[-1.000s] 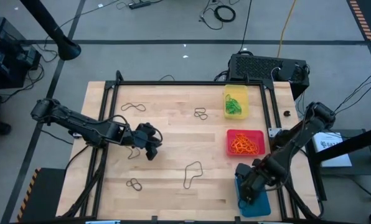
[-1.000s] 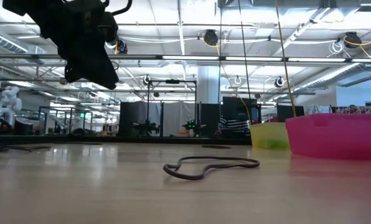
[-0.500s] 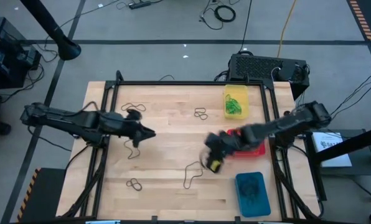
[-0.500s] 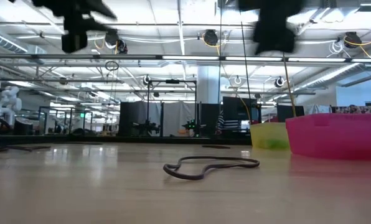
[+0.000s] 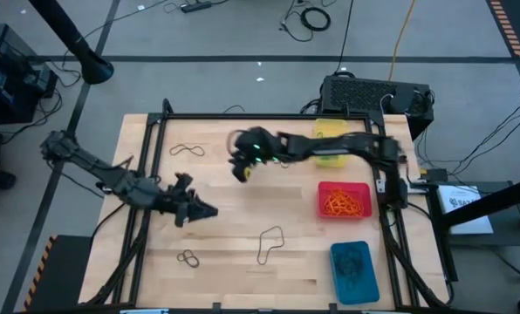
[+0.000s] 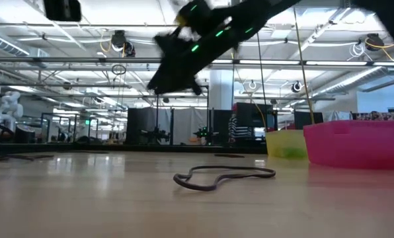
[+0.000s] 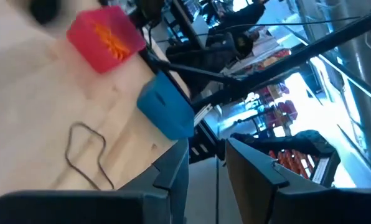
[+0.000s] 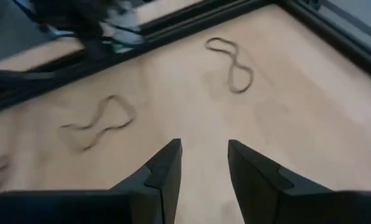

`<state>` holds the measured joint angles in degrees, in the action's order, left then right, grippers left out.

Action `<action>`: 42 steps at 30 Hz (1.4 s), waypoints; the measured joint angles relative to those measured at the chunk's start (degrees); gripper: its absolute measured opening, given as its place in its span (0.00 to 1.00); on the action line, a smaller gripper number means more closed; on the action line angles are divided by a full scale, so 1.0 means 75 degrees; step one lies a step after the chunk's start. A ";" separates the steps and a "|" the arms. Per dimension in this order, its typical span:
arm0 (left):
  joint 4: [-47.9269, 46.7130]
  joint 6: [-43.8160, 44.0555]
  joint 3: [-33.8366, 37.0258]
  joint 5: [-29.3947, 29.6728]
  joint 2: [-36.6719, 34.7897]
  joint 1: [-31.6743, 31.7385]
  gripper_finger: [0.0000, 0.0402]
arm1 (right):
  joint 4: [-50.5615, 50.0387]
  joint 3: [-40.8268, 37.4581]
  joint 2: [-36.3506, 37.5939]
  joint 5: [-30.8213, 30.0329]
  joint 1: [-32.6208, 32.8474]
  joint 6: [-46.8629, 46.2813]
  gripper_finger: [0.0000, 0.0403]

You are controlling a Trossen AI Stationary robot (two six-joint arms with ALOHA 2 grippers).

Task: Sort rubber bands into baskets
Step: Put the violet rubber band into the blue bin

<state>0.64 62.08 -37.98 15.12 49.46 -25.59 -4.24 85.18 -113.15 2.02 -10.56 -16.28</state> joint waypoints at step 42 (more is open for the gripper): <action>0.1427 0.5485 -0.0003 0.4441 0.3271 -0.3833 0.28 | 0.0012 0.6484 -0.6171 -0.0951 -0.0212 0.3597 0.12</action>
<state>11.34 103.22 -38.00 48.43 74.00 -54.34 -4.15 133.81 -159.44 -5.11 -12.15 10.70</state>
